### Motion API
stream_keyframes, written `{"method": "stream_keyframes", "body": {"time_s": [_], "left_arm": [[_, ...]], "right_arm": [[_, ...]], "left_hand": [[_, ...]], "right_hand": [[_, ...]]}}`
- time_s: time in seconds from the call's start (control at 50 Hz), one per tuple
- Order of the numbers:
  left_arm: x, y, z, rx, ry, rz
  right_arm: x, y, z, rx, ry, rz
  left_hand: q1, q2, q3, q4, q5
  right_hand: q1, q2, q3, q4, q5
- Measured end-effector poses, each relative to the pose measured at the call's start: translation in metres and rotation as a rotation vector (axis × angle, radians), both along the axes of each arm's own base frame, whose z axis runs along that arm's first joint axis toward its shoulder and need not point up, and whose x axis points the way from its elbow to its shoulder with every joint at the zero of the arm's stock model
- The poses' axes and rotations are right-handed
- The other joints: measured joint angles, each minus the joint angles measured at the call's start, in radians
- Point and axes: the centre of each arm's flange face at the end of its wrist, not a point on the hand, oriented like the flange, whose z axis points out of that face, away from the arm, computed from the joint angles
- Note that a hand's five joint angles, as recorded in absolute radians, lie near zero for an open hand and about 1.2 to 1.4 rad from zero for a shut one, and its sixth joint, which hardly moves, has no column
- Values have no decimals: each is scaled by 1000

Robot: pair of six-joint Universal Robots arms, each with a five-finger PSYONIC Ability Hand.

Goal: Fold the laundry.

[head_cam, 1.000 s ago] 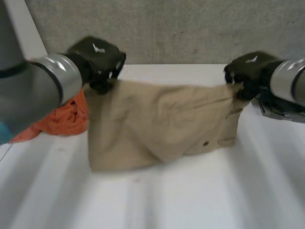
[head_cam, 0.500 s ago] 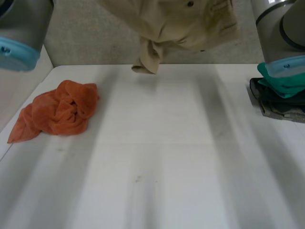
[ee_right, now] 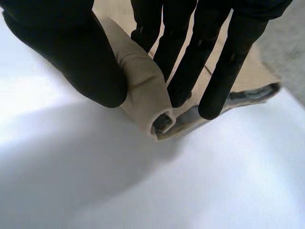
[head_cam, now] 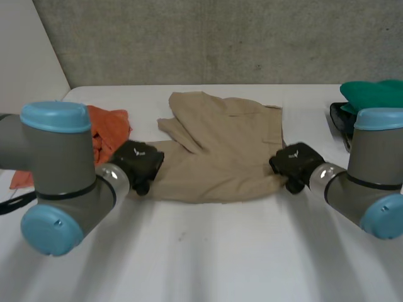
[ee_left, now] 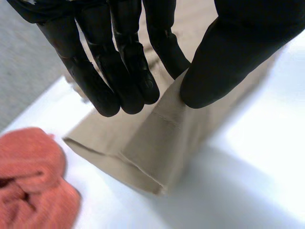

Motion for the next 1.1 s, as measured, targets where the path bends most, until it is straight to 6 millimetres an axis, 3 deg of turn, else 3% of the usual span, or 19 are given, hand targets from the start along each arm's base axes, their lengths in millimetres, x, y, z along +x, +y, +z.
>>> {"method": "stream_keyframes", "body": {"time_s": [0.2, 0.28, 0.3, 0.32, 0.34, 0.36, 0.42, 0.54, 0.56, 0.62, 0.64, 0.7, 0.8, 0.92, 1.1], "left_arm": [[11, 62, 11, 182, -71, -88], [14, 73, 11, 223, -94, -106], [14, 74, 11, 231, -99, -112], [13, 74, 11, 228, -100, -114], [13, 72, 11, 221, -98, -115], [11, 69, 12, 208, -93, -116], [6, 54, 18, 148, -66, -114], [-7, 13, 28, 1, 19, -104], [-14, -7, 31, -58, 57, -106], [-24, -33, 30, -121, 99, -120], [-24, -33, 30, -121, 99, -120], [-38, -62, 24, -177, 136, -151], [-54, -92, 7, -197, 122, -180], [-64, -110, -21, -185, 25, -218], [-76, -112, -48, -199, -88, -280]], "right_arm": [[-29, 57, 44, 191, 185, 53], [-35, 68, 49, 231, 241, 93], [-37, 70, 50, 237, 264, 112], [-38, 70, 49, 236, 271, 117], [-39, 69, 48, 235, 277, 122], [-39, 68, 46, 232, 280, 123], [-40, 63, 41, 224, 276, 117], [-38, 56, 31, 217, 243, 87], [-37, 55, 28, 215, 228, 76], [-35, 54, 24, 211, 212, 66], [-35, 54, 24, 211, 212, 66], [-33, 56, 20, 205, 200, 61], [-33, 57, 14, 194, 200, 54], [-36, 57, 9, 183, 207, 37], [-40, 55, 7, 176, 206, 19]], "left_hand": [[0, 0, 0, 0, 0], [0, -1, 0, -1, 0], [-39, -51, -45, -49, -42], [-285, -284, -274, -280, -271], [-285, -284, -274, -280, -271], [-674, -627, -611, -624, -611], [-845, -878, -864, -878, -870], [-765, -835, -826, -831, -817], [-710, -789, -778, -782, -768], [-603, -680, -672, -674, -663], [-603, -680, -672, -674, -663], [-536, -612, -601, -602, -593], [-500, -570, -559, -561, -554], [-500, -568, -558, -560, -551], [-500, -567, -558, -561, -551]], "right_hand": [[0, 0, 0, 0, 0], [0, 0, 0, 0, 0], [0, 0, 0, 0, 0], [0, 0, 0, 0, 0], [0, 0, 0, 0, 0], [0, 0, 0, 0, 0], [0, 0, 0, 0, 0], [0, 0, 0, 0, 11], [0, 0, 0, 0, 13], [0, 0, 0, 0, 14], [0, 0, 0, 0, 14], [0, 0, 0, 0, 14], [0, 0, 0, 0, 14], [0, 0, 0, 0, 14], [0, 0, 0, 0, 14]]}}
